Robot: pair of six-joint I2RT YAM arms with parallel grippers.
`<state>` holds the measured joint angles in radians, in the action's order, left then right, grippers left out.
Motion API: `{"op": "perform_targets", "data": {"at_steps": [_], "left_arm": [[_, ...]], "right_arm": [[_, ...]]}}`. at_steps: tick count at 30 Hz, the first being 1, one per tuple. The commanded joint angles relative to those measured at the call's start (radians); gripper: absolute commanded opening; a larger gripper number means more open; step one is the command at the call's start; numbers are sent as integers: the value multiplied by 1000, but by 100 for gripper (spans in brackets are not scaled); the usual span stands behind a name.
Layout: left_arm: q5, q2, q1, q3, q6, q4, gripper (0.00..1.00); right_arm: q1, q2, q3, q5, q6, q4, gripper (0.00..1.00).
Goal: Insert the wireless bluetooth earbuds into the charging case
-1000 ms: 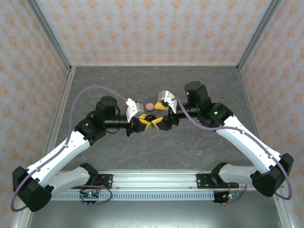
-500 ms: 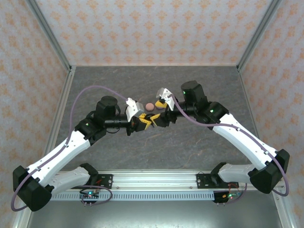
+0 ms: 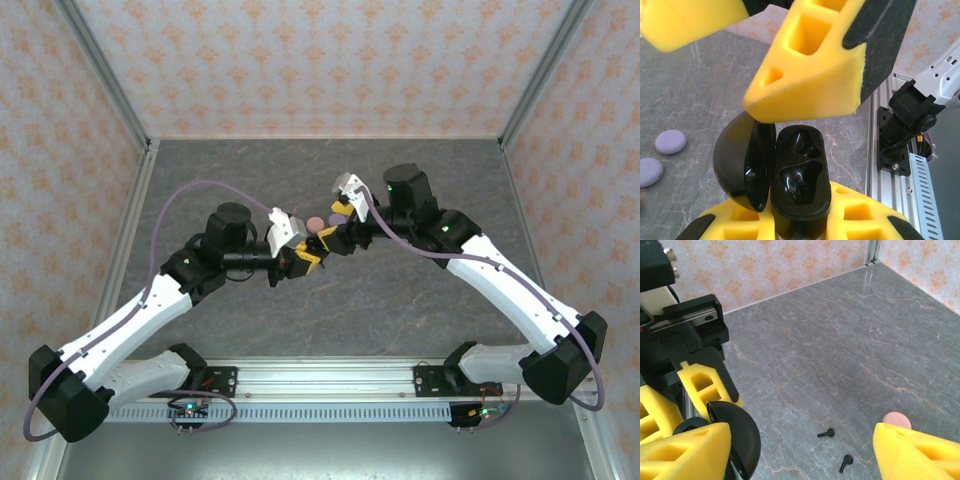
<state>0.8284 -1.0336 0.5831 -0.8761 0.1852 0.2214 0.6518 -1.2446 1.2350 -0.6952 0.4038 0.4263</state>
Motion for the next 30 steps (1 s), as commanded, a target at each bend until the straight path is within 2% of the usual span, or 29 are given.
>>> {"op": "perform_targets", "data": {"at_steps": [1, 10, 12, 16, 18, 21, 24, 30], "left_arm": [[12, 12, 10, -15, 28, -8, 5], [-62, 46, 11, 38, 37, -50, 5], [-83, 65, 11, 64, 38, -71, 4], [-133, 115, 12, 125, 29, -120, 2], [-160, 148, 16, 157, 22, -144, 1], [-191, 203, 24, 189, 9, -148, 1], [-186, 259, 25, 211, -10, -146, 1], [-180, 335, 24, 229, -23, -122, 1]], "right_arm": [[-7, -3, 36, 30, -15, -8, 74], [-34, 90, 7, 15, -102, -36, 75], [-37, 112, -6, 66, -142, -35, 75], [-36, 124, -61, 273, -287, -20, 75], [-37, 102, -84, 314, -349, 3, 75], [-37, 29, -94, 351, -441, 56, 65], [-35, -46, -106, 366, -528, 58, 63], [30, -251, -29, 426, -574, 111, 59]]}}
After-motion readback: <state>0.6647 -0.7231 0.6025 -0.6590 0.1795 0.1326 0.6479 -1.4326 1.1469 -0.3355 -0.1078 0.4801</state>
